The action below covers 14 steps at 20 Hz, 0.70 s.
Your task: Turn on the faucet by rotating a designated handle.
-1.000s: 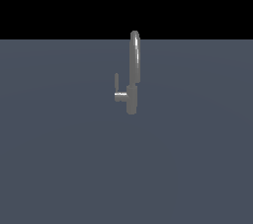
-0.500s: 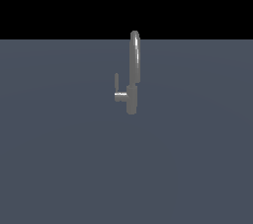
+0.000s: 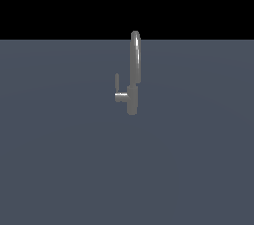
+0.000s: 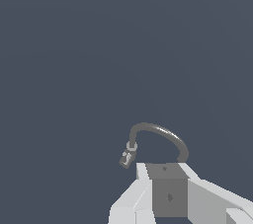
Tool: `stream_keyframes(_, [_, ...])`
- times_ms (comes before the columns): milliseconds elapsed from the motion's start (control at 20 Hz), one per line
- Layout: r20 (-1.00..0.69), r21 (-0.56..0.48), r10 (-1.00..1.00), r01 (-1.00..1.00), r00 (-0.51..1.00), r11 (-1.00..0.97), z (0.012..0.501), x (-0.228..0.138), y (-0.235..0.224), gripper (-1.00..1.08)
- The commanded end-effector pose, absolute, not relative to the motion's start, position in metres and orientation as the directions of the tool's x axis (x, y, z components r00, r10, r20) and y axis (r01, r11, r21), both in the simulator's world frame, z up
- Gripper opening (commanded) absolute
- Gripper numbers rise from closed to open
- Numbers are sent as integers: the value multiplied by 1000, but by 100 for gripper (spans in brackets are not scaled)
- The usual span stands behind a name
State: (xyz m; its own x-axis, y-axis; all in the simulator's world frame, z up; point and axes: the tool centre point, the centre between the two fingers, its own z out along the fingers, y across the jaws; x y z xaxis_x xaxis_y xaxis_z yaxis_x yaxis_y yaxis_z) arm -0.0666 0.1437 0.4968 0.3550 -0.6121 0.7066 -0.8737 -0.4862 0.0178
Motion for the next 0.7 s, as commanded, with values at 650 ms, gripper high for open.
stream_keyframes(650, [734,-7,-663,-975,146,-223,314,35,104,-100])
